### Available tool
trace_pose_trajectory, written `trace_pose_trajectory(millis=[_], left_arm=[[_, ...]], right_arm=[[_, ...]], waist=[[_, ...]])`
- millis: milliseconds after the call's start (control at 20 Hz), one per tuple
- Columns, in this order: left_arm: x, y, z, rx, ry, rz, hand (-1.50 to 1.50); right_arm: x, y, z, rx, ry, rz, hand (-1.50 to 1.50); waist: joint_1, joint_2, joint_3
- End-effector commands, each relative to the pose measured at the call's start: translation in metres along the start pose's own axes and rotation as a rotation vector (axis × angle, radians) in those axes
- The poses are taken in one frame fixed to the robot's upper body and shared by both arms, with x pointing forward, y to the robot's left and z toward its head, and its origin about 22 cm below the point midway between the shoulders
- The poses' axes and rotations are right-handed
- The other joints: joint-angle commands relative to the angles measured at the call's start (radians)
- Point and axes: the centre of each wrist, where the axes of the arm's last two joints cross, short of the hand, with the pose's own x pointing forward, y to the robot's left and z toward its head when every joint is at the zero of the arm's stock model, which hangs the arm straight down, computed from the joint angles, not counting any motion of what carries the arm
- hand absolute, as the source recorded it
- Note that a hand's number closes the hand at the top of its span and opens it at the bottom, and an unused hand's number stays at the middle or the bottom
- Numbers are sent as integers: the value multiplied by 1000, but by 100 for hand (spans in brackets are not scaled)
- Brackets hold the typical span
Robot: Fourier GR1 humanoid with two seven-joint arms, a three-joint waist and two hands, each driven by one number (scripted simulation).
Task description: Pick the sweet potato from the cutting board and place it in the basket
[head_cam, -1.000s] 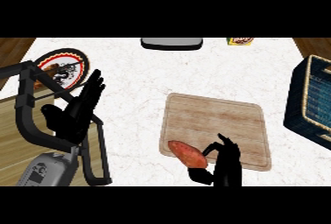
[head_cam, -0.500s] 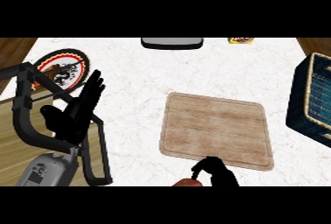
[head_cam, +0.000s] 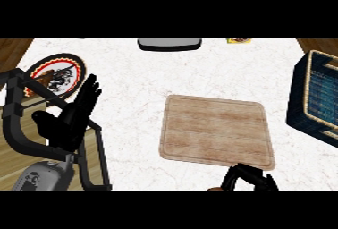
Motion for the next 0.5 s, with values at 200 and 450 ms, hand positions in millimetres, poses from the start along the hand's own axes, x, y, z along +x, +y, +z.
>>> trace_pose_trajectory(millis=[200, 450], left_arm=[[-15, 49, -1, 206, 25, -97, 0], [-6, 51, -5, 188, 5, -104, 0]], right_arm=[[50, -73, -4, -110, -17, 36, 150], [69, -106, -32, -261, -10, -38, 150]], waist=[[-3, 7, -8], [19, 13, -6]])
